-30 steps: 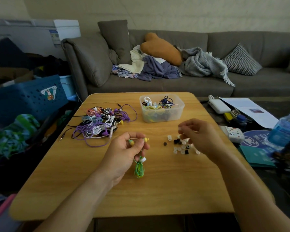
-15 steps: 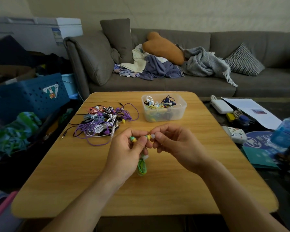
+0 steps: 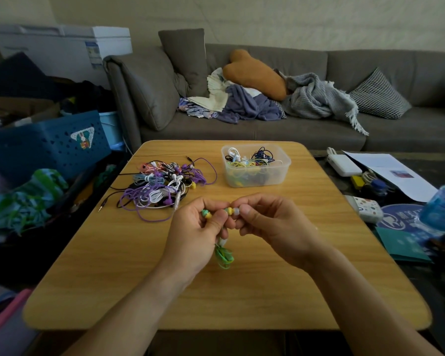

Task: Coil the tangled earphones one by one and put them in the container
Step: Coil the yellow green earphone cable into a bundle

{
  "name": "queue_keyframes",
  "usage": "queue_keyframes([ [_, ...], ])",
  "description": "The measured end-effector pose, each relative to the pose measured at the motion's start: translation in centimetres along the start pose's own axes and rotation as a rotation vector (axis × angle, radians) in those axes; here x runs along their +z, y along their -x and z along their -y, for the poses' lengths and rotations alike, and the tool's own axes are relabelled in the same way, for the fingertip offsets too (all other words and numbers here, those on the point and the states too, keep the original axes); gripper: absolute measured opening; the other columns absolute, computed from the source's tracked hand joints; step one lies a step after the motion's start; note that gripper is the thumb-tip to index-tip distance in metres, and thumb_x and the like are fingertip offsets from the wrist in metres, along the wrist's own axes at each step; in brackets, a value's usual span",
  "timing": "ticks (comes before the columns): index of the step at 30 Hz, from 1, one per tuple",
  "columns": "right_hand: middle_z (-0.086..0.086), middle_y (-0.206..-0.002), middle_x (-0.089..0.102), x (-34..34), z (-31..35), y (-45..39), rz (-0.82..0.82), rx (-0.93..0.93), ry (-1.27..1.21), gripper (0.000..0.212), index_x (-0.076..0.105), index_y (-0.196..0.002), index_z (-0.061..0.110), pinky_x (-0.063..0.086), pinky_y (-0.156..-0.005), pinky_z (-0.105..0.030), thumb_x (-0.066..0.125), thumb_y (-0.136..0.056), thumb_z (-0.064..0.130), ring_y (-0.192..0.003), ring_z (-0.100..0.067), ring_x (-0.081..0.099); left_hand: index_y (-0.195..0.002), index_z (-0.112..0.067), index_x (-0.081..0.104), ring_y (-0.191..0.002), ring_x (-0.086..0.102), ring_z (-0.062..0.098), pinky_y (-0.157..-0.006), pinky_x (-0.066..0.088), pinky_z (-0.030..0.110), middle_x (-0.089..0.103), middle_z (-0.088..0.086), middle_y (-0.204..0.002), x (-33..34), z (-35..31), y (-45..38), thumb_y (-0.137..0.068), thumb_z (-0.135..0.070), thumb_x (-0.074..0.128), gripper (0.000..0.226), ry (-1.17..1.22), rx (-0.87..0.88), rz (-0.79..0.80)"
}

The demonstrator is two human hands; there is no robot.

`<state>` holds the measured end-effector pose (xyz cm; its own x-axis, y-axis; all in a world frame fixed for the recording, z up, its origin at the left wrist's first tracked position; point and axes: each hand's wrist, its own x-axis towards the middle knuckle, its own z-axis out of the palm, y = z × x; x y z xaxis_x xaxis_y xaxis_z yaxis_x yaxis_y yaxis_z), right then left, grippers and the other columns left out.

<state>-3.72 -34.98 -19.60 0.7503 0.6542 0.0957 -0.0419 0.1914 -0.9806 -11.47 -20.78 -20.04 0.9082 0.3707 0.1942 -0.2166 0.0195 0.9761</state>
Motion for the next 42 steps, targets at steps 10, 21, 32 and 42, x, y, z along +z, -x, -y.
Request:
queue_keyframes([
  [10, -0.012, -0.081, 0.069, 0.5, 0.0, 0.0, 0.003, 0.024, -0.103, 0.018, 0.071, -0.094, 0.003, 0.056, -0.069, -0.027, 0.064, -0.081, 0.013, -0.074, -0.017, 0.064, -0.087, -0.009, 0.061, -0.051, 0.052, 0.010, -0.049, 0.045, 0.019, 0.065, -0.001, -0.058, -0.3, 0.0, -0.1, -0.093, 0.005, 0.055, 0.016, -0.106, 0.071, -0.039],
  [21, -0.015, -0.079, 0.069, 0.4, 0.2, 0.1, -0.005, 0.058, -0.064, 0.018, 0.069, -0.096, -0.001, 0.057, -0.069, -0.026, 0.064, -0.082, 0.010, -0.070, -0.018, 0.065, -0.088, -0.009, 0.062, -0.051, 0.052, 0.009, -0.050, 0.046, 0.019, 0.064, -0.002, -0.058, -0.3, 0.1, 0.1, -0.093, 0.005, 0.055, 0.017, -0.095, 0.042, -0.045],
  [32, -0.013, -0.074, 0.068, 0.7, 0.2, 0.3, -0.036, 0.024, -0.005, 0.017, 0.070, -0.093, 0.002, 0.056, -0.065, -0.025, 0.066, -0.079, 0.013, -0.065, -0.016, 0.064, -0.085, -0.009, 0.063, -0.049, 0.053, 0.008, -0.049, 0.045, 0.018, 0.065, 0.000, -0.057, 0.0, -0.2, 0.3, -0.093, 0.006, 0.055, 0.019, -0.084, 0.008, -0.068],
  [42, -0.009, -0.071, 0.071, 1.9, 0.2, 0.5, -0.120, -0.095, 0.097, 0.016, 0.073, -0.089, 0.006, 0.056, -0.063, -0.025, 0.068, -0.078, 0.016, -0.063, -0.015, 0.064, -0.082, -0.008, 0.063, -0.046, 0.051, 0.006, -0.046, 0.045, 0.017, 0.063, 0.001, -0.056, 0.4, -0.6, 0.5, -0.091, 0.010, 0.055, 0.022, -0.080, 0.014, -0.145],
])
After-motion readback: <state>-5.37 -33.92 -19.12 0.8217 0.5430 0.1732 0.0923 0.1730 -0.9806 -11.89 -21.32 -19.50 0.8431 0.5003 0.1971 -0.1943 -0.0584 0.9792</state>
